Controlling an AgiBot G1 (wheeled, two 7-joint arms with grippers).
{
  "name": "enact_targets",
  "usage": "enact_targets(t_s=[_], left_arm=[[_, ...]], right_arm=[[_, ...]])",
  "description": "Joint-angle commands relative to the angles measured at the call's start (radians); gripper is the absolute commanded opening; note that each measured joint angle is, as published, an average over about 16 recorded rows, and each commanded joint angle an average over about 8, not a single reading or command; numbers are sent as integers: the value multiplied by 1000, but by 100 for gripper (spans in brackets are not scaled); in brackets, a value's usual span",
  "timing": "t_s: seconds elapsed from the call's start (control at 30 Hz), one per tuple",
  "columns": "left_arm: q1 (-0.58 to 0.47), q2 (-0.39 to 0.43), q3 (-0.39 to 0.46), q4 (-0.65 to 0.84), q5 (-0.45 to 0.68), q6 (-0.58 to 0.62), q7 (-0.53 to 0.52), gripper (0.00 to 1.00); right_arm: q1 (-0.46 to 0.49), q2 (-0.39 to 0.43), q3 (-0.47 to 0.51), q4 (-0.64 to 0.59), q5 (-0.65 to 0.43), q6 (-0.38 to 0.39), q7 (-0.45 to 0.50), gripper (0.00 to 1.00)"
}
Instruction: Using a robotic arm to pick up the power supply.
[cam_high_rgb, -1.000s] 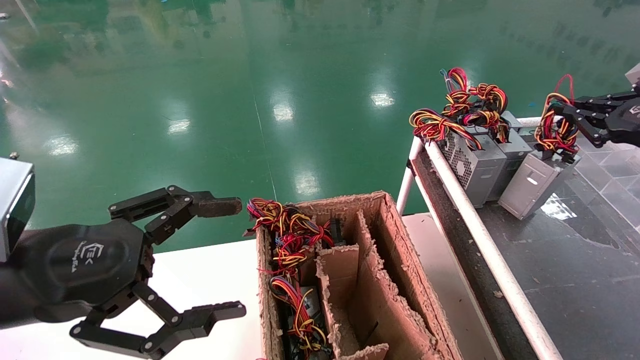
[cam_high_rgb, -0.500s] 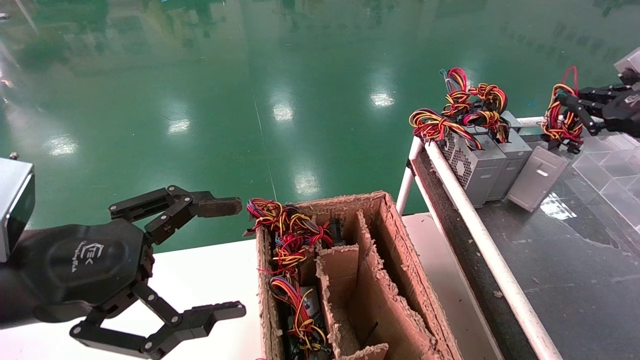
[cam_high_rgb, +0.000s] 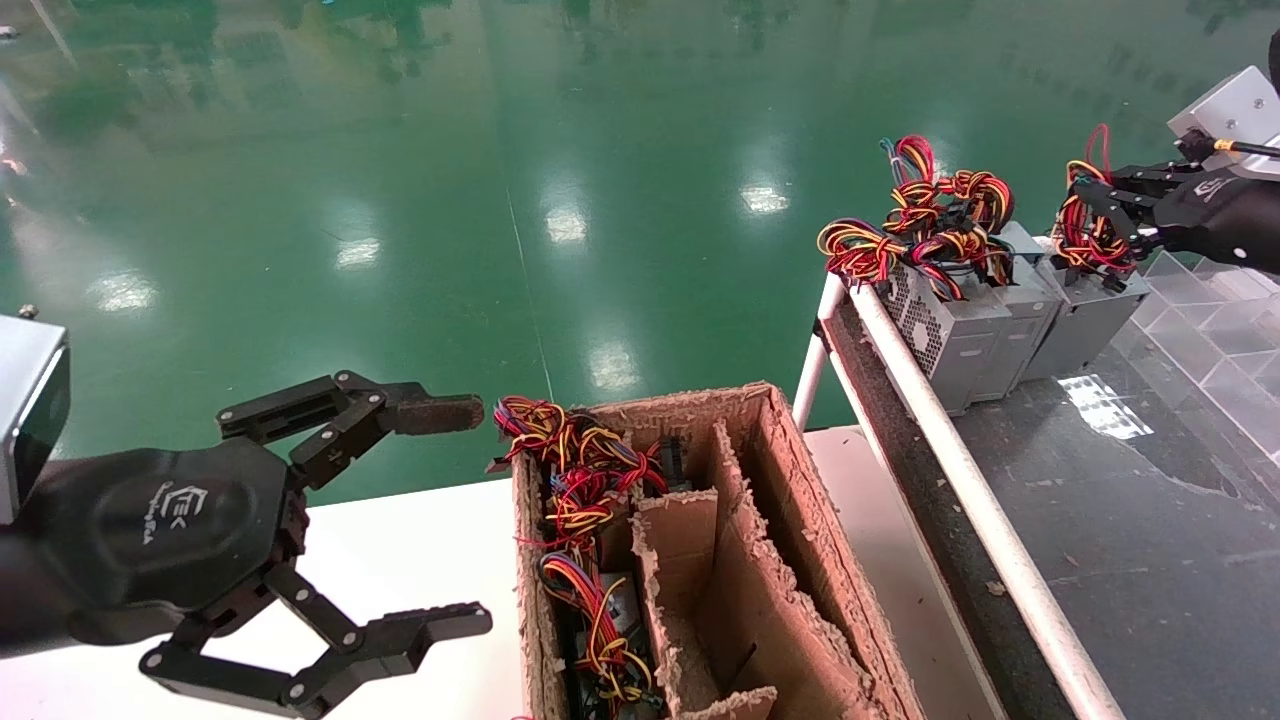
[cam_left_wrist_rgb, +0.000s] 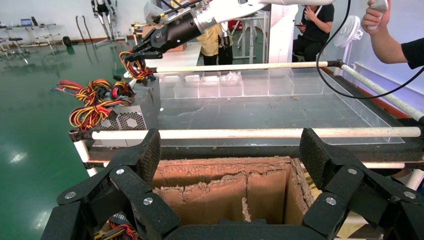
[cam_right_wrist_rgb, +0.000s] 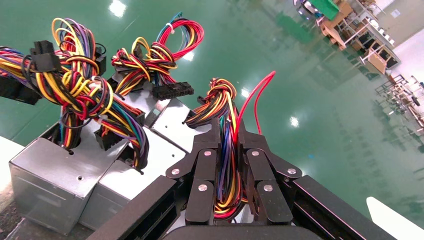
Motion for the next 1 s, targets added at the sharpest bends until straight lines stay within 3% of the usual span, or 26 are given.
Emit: enact_targets(t_s=[0.03, 0.2, 0.23, 0.47, 0.5, 1.0], left_arm=[[0, 0, 0, 0, 0, 0, 0, 100], [0, 0, 0, 0, 0, 0, 0, 100], [0, 0, 0, 0, 0, 0, 0, 100], [0, 0, 0, 0, 0, 0, 0, 100], [0, 0, 0, 0, 0, 0, 0, 100], [0, 0, 0, 0, 0, 0, 0, 100]], right_arm=[[-1, -6, -1, -2, -1, 8, 0, 0], [-12, -17, 2, -9, 3, 45, 5, 1], [-15, -19, 3, -10, 4, 50, 6, 6], [-27, -22, 5, -10, 8, 66, 10, 91], [-28, -22, 6, -10, 8, 67, 11, 99], [-29, -16, 6, -4, 9, 63, 19, 100]])
